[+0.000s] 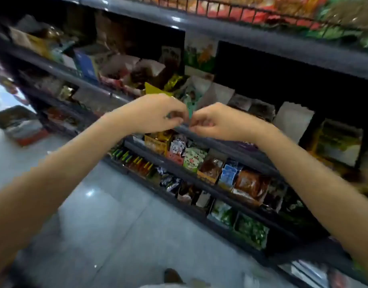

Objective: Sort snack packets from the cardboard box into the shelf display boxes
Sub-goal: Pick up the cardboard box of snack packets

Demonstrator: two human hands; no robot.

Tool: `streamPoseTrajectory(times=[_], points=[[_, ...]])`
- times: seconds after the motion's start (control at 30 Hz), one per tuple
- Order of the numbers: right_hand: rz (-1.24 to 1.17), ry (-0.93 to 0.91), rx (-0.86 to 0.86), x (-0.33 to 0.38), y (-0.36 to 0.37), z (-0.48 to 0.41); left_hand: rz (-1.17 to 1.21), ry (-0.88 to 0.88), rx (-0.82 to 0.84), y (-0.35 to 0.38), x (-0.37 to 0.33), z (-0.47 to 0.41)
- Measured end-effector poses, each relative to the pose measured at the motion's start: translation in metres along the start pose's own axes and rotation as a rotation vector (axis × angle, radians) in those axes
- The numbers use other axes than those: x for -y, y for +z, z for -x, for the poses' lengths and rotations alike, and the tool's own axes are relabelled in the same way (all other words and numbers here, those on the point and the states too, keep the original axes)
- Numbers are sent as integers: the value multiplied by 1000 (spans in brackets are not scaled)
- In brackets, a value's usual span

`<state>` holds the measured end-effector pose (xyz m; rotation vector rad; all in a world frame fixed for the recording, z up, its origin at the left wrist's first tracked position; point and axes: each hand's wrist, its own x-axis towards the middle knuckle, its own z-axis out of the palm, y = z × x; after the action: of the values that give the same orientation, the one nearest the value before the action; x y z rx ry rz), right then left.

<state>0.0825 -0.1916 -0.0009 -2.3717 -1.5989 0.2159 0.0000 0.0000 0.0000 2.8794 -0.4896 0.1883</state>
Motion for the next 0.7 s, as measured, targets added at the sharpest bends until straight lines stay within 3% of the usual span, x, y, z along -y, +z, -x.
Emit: streamPoseTrajectory(times=[0.23,0.5,0.7], points=[[-104,-36,284,-13,83,-49,133,-330,121,65,44,65],[-253,-183,391,-2,128,-125,238,-607,-11,81,85,130],[-292,-258,415,26,153,-196,264,-675,-73,76,133,167]])
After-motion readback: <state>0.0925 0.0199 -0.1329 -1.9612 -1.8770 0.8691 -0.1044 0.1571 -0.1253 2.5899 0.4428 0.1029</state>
